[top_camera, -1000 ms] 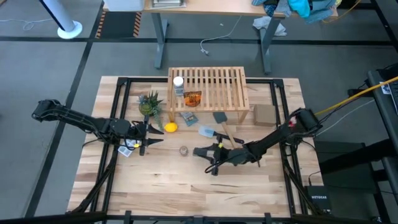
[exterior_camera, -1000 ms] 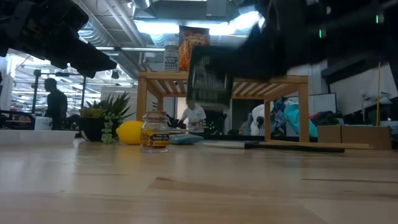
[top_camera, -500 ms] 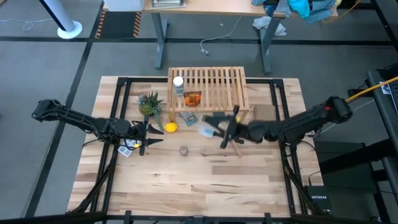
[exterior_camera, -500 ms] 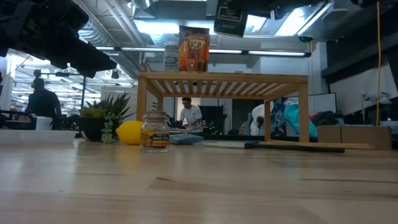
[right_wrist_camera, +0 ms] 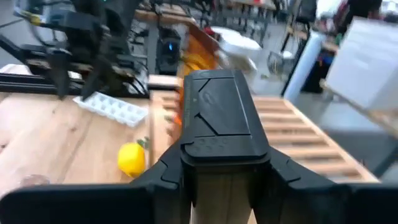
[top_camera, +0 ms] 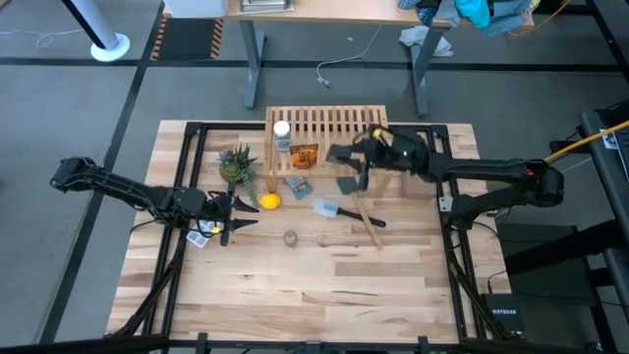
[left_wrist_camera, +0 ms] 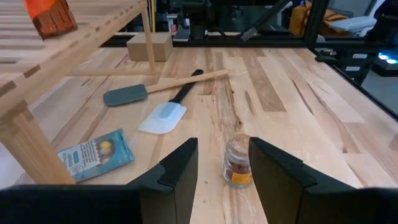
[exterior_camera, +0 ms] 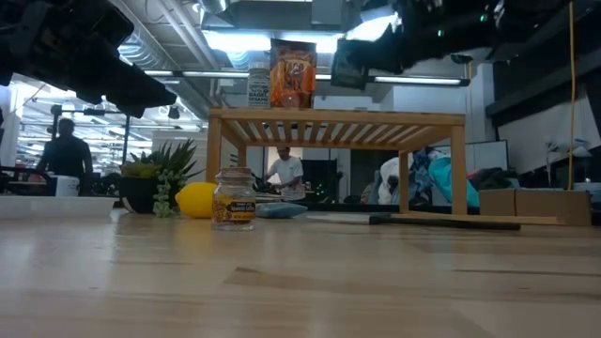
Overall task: Shelf spices
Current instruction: Put the black seasoning can on the shelf
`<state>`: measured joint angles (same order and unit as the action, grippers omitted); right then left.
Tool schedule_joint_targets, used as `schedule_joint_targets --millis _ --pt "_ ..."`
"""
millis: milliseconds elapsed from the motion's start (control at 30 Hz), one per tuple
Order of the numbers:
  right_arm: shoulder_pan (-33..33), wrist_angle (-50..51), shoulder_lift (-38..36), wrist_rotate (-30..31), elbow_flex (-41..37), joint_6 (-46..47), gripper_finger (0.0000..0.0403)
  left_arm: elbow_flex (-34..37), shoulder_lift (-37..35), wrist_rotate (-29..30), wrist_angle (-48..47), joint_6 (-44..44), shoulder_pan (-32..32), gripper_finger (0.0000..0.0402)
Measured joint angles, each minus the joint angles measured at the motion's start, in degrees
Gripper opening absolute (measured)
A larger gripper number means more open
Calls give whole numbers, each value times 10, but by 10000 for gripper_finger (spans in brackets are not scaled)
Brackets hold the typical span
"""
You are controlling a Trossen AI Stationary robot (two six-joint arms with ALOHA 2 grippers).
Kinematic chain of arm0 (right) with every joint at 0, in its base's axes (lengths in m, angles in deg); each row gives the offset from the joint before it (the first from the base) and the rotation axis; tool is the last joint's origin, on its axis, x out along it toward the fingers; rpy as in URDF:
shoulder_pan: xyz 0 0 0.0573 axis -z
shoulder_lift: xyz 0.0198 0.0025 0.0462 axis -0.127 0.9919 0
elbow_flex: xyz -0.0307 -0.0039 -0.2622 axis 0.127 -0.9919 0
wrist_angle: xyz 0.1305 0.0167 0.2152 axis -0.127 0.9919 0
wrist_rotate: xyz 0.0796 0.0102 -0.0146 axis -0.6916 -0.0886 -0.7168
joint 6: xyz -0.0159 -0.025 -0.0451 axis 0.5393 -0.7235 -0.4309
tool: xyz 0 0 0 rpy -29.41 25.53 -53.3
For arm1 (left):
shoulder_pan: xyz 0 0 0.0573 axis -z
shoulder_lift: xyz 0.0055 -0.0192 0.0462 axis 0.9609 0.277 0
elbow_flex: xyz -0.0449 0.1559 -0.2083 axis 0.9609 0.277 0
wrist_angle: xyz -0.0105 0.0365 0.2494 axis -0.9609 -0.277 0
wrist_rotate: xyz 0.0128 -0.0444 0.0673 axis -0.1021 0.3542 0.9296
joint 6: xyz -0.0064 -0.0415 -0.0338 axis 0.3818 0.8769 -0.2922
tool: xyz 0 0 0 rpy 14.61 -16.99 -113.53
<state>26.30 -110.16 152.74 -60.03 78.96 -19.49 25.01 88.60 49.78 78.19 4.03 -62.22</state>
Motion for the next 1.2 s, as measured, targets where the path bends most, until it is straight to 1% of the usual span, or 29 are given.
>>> schedule_joint_targets --millis 100,233,400,733,800,933,1000,1100,1200 --pt "35 5 1 -27 0 12 112 0 0 0 -14 0 0 137" --pt "58 2 9 -49 0 31 112 0 0 0 -15 0 0 137" --pt "59 -7 36 -50 0 38 112 0 0 0 -15 0 0 137" --pt "58 -87 96 -49 0 38 113 0 0 0 -14 0 0 137" --pt "58 -89 96 -48 0 37 134 0 0 0 -15 0 0 137" --pt "58 -90 96 -40 0 37 211 0 0 0 -21 0 0 137" --pt "58 -90 96 -39 0 37 243 0 0 0 -23 1 0 137" --pt "58 -89 96 -34 0 37 278 0 0 0 -23 1 0 137" --pt "58 -89 96 -34 0 37 297 0 0 0 -23 1 0 137"
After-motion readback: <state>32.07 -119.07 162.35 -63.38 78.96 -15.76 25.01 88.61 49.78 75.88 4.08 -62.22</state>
